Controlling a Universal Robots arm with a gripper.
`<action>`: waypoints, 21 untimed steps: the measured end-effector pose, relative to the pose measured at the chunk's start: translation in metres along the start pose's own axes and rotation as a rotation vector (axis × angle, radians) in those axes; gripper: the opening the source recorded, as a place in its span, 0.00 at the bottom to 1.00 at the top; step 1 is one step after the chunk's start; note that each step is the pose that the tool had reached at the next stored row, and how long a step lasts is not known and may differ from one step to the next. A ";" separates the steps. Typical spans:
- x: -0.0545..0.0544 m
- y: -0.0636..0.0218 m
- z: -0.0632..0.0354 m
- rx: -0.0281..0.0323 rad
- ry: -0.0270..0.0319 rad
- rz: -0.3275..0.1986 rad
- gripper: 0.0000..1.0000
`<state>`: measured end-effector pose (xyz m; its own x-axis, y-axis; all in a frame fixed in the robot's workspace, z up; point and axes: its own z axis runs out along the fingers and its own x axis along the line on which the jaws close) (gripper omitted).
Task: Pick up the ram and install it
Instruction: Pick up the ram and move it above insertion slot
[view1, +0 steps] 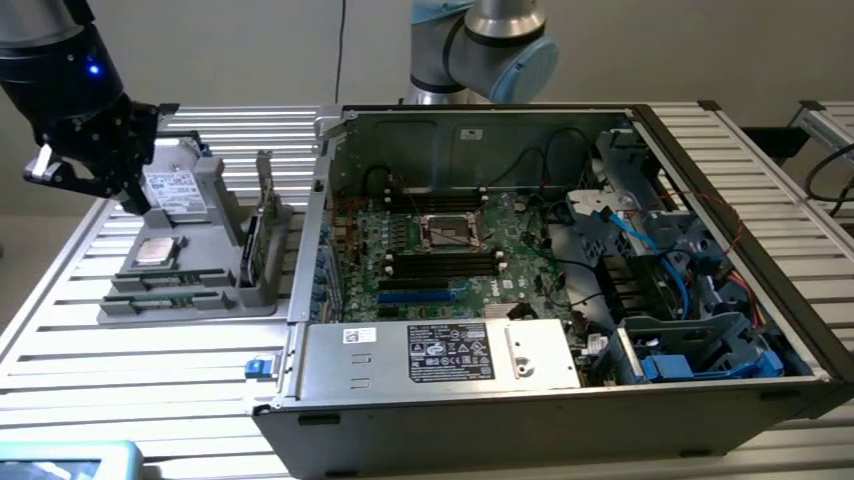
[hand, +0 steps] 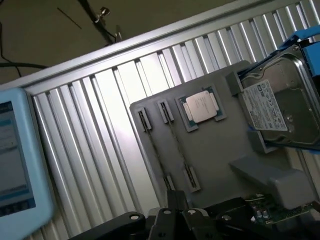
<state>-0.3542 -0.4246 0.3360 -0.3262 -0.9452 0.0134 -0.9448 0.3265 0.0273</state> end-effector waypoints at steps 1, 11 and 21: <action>0.000 0.0000 0.0000 0.0003 0.0005 -0.018 0.11; 0.000 0.0000 0.0001 0.0027 0.0055 -0.199 0.11; 0.000 0.0000 0.0001 0.0051 0.0104 -0.381 0.11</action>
<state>-0.3541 -0.4246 0.3359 0.0486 -0.9987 0.0134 -0.9985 -0.0482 0.0273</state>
